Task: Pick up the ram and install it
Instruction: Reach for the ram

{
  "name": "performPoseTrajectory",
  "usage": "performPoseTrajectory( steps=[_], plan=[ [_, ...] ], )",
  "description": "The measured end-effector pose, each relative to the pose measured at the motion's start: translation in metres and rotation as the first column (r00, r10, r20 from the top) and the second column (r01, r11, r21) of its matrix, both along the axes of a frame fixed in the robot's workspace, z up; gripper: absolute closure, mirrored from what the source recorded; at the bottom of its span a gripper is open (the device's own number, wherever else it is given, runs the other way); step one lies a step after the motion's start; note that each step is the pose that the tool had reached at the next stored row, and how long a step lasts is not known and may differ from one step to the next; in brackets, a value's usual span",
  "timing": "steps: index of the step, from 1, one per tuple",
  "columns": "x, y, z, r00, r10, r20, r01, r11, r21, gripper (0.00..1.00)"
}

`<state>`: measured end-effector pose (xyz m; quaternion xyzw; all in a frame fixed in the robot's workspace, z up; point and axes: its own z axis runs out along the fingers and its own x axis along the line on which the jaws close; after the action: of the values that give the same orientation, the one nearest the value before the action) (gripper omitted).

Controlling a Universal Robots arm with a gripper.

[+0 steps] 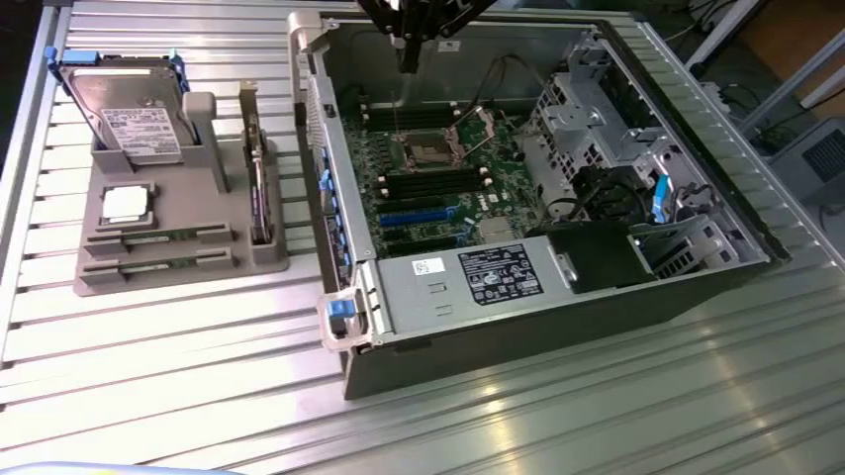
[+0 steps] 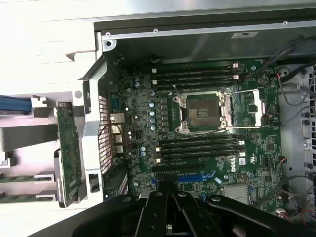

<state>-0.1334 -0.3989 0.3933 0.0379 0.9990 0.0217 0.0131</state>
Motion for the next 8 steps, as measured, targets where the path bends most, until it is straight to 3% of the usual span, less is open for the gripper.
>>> performPoseTrajectory(
  steps=[8],
  plan=[
    [-0.013,0.0,-0.0001,1.0,0.0,0.0001,0.0,1.0,0.0001,0.9]
  ],
)
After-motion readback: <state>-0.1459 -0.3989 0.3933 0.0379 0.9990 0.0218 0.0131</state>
